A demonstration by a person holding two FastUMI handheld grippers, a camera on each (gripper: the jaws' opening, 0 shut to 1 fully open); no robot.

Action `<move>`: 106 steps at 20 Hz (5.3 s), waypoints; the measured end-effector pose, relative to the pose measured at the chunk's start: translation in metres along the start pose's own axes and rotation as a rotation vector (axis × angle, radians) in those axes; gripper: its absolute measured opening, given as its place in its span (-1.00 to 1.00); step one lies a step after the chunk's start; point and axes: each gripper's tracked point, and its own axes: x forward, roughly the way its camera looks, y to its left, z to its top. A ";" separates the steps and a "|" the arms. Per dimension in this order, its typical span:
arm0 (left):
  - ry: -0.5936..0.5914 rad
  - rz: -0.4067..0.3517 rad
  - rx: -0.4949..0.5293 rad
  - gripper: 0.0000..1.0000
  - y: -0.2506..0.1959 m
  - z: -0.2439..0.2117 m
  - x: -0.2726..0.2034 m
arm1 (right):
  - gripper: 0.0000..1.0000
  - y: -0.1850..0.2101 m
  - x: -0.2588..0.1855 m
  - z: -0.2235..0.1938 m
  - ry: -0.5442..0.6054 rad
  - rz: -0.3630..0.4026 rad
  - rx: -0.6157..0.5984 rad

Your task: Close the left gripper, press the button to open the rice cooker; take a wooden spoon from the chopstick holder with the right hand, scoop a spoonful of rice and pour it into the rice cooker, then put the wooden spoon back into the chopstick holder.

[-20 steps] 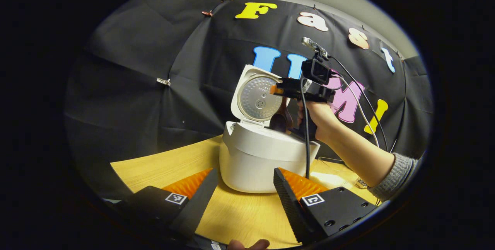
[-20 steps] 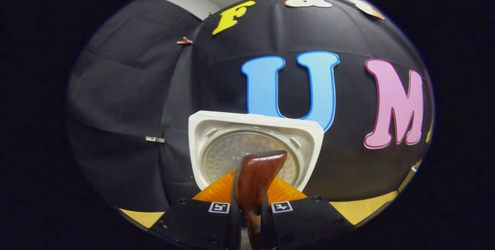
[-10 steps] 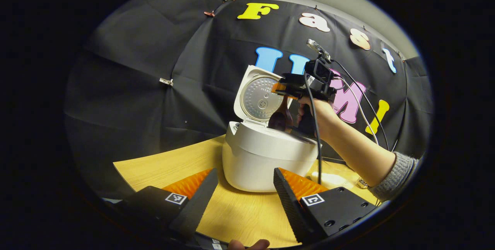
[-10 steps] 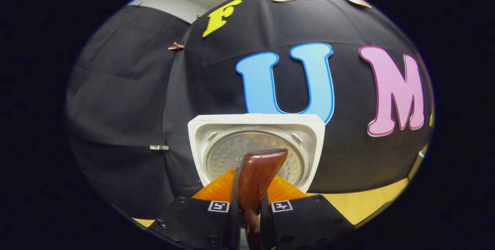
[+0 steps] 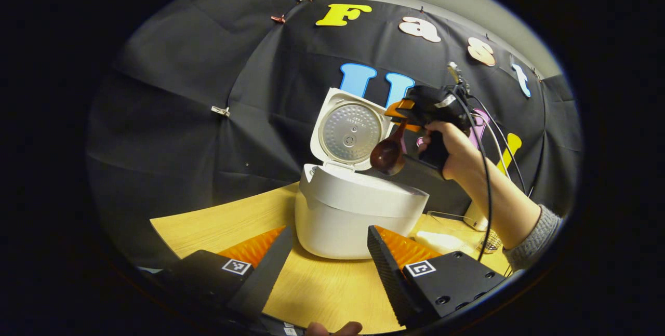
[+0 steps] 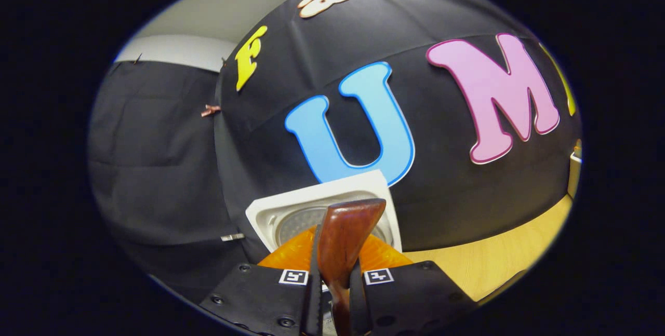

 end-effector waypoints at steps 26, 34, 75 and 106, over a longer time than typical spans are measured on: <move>-0.002 -0.153 0.062 0.84 -0.137 -0.013 0.032 | -0.52 -0.414 -0.301 0.147 -0.169 -0.575 -0.086; 0.005 -0.142 0.076 0.84 -0.143 -0.018 0.036 | -0.52 -0.479 -0.312 0.113 -0.137 -0.686 -0.167; -0.043 -0.159 0.120 0.84 -0.167 0.021 0.046 | 0.86 -0.431 -0.417 0.055 -0.079 -0.702 -0.212; -0.284 0.003 0.211 0.75 -0.107 0.322 0.352 | 0.85 -0.370 -0.454 0.030 -0.031 -0.615 -0.441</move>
